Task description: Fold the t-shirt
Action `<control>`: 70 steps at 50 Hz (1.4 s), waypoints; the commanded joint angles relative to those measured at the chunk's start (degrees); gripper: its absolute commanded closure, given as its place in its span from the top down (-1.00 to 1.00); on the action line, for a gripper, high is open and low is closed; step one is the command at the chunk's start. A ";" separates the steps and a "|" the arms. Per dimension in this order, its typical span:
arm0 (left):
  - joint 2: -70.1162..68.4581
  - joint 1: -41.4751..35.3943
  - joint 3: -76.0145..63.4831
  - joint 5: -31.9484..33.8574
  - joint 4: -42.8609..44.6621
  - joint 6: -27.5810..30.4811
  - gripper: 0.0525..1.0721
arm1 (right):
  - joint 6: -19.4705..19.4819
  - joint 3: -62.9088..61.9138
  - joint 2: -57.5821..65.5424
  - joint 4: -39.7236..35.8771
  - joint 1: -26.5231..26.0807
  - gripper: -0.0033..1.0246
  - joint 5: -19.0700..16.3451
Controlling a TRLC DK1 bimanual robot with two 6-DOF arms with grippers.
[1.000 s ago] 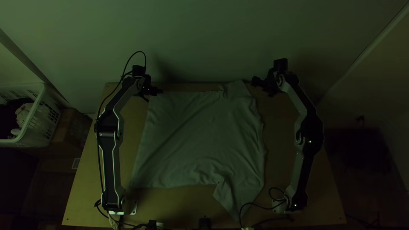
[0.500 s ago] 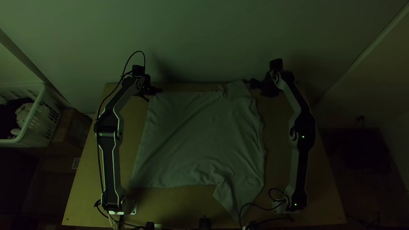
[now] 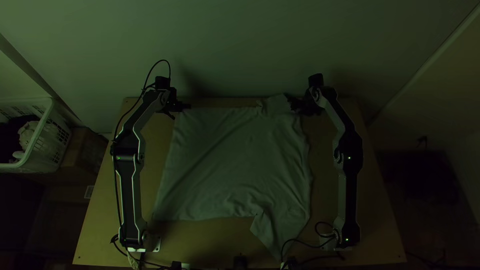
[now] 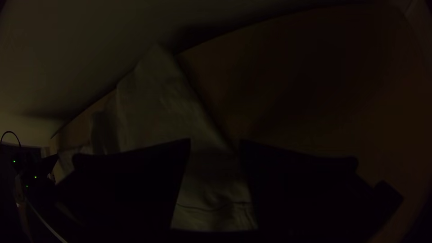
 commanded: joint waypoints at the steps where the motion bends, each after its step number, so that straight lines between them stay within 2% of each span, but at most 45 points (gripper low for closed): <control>1: -2.30 -0.02 1.37 -0.09 -0.89 -0.71 -0.95 | 0.16 1.73 1.81 0.65 0.64 -0.23 0.41; 6: -2.47 -0.20 1.37 -0.09 -0.89 -0.89 -0.95 | 0.08 2.08 2.78 1.18 1.26 -0.24 0.41; 14: -2.56 -0.46 1.28 -0.09 -1.15 -1.33 -0.95 | -0.01 2.78 4.63 1.71 2.13 -0.36 0.68; 18: -2.74 -0.46 1.28 -0.09 -1.24 -1.42 -0.95 | -0.19 2.87 5.15 2.76 2.31 -0.81 0.85; 21: -2.91 -0.55 1.28 -0.09 -1.41 -1.42 -0.95 | -0.19 3.05 5.59 2.76 2.31 -0.94 0.85; 60: -7.75 2.00 0.84 0.35 -3.52 -1.94 -0.95 | -2.56 1.91 -1.44 -0.31 -0.41 -0.94 4.02; 70: -8.98 2.97 -1.97 0.70 -3.79 -1.77 -0.95 | -3.00 0.32 -2.93 -0.75 -0.85 -0.94 3.93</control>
